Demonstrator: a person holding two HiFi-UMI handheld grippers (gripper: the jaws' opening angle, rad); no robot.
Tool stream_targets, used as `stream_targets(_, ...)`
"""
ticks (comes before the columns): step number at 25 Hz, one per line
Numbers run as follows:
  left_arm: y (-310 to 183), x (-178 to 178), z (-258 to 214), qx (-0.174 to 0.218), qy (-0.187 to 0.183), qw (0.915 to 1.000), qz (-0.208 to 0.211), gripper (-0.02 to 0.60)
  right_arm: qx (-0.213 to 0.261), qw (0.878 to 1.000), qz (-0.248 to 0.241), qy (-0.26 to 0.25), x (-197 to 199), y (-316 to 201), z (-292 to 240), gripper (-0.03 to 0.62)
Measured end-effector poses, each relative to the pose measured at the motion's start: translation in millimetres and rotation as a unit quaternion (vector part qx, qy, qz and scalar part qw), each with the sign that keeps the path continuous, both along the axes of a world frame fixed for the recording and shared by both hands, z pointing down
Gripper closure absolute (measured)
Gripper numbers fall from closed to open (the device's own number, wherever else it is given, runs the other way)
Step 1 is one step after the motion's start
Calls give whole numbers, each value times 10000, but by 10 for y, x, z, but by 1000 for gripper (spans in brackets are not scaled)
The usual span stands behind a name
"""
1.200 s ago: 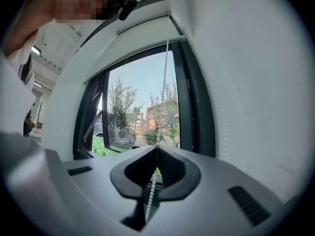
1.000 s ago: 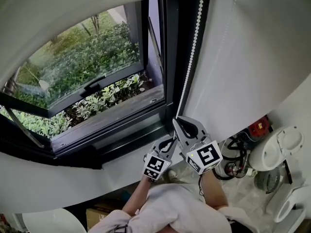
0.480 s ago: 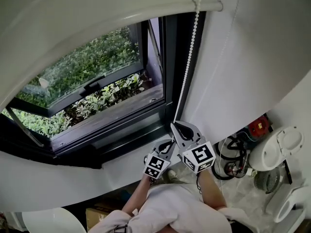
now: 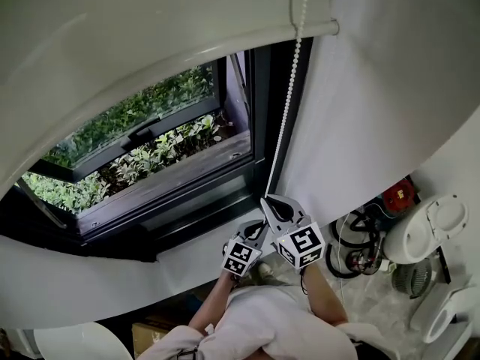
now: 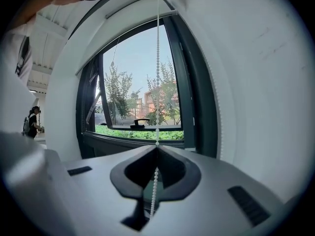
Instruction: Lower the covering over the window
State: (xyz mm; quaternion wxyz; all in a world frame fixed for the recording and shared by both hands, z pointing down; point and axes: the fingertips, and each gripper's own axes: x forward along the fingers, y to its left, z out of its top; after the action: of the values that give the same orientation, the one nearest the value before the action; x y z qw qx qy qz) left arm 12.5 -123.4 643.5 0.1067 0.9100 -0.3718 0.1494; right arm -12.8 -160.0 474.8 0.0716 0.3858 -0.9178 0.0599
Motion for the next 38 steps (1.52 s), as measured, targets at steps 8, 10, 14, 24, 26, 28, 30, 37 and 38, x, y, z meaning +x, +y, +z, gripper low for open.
stream_targets(8, 60, 10, 220, -173, 6, 9998, 19, 560, -208, 9997, -27, 138, -14, 46, 254, 599)
stream_targets(10, 72, 16, 249, -212, 22, 9998, 32, 560, -251, 9996, -37, 149, -16, 48, 304, 599)
stream_targets(14, 83, 16, 374, -293, -84, 9995, 66, 560, -357, 9991, -66, 196, -23, 54, 396, 599)
stream_targets(24, 239, -38, 525, -503, -102, 9987, -7, 560, -598, 9980, -131, 185, -38, 131, 643, 599)
stream_targets(26, 226, -67, 474, -411, -71, 9991, -123, 558, -602, 9979, -159, 167, -34, 135, 643, 599)
stream_targets(28, 215, -87, 356, -358, 28, 9992, -187, 550, -615, 9978, -211, 119, -32, 141, 639, 599)
stream_targets(30, 193, -122, 211, -333, 177, 9990, -224, 493, -624, 9977, -261, 77, -39, 146, 638, 599)
stream_targets(37, 109, -317, -461, -37, 475, 9981, -378, 462, -626, 9977, -272, 42, -30, 145, 638, 599)
stream_targets(38, 95, -345, -593, 15, 527, 9978, -401, 462, -622, 9977, -267, 38, -25, 146, 638, 599)
